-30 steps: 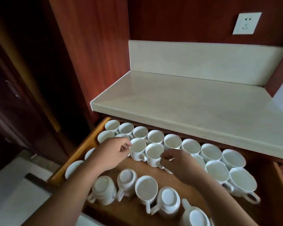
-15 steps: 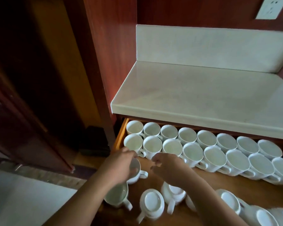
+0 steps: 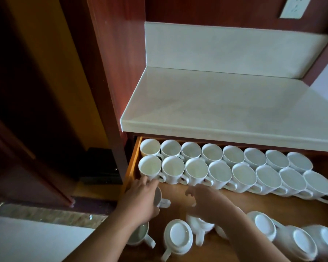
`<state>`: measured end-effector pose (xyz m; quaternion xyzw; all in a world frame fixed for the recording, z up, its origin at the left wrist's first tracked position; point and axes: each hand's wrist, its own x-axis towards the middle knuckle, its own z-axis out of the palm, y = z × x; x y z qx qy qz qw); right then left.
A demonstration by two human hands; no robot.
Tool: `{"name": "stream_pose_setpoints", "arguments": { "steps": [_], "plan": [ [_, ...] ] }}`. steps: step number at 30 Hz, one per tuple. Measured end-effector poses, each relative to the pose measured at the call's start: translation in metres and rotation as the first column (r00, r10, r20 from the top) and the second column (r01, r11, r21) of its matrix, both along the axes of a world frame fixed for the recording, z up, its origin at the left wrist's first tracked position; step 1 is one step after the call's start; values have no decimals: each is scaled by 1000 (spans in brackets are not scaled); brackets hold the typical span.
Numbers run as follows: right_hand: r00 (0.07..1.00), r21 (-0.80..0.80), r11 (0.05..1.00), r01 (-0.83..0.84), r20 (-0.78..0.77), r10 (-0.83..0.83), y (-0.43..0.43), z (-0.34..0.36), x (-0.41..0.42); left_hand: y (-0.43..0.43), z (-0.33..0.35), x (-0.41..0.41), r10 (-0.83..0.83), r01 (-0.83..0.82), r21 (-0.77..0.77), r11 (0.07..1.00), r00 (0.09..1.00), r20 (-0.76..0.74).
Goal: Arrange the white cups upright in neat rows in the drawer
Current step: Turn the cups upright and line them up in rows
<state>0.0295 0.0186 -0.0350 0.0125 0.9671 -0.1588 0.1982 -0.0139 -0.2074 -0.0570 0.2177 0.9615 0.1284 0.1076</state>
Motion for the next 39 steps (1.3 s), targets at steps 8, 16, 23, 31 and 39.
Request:
{"name": "stream_pose_setpoints", "arguments": {
  "steps": [8,16,23,31,39],
  "plan": [
    [992,72,994,-82,102,74,6,-9,1,-1,-7,-4,0,5,107,994,999,-39],
    [987,132,985,-108,133,91,5,-4,6,0,-14,-6,18,-10,120,993,998,-60],
    [989,92,996,-21,148,7,4,7,4,0,-15,-6,67,-56,124,991,993,-92],
    [934,-451,838,306,-28,-356,33,33,5,0,6,-2,89,-44,246,968,980,-175],
    [702,-825,-232,515,561,-438,17,41,2,24,45,0,-212,-96,697,710,916,342]
  ]
}}
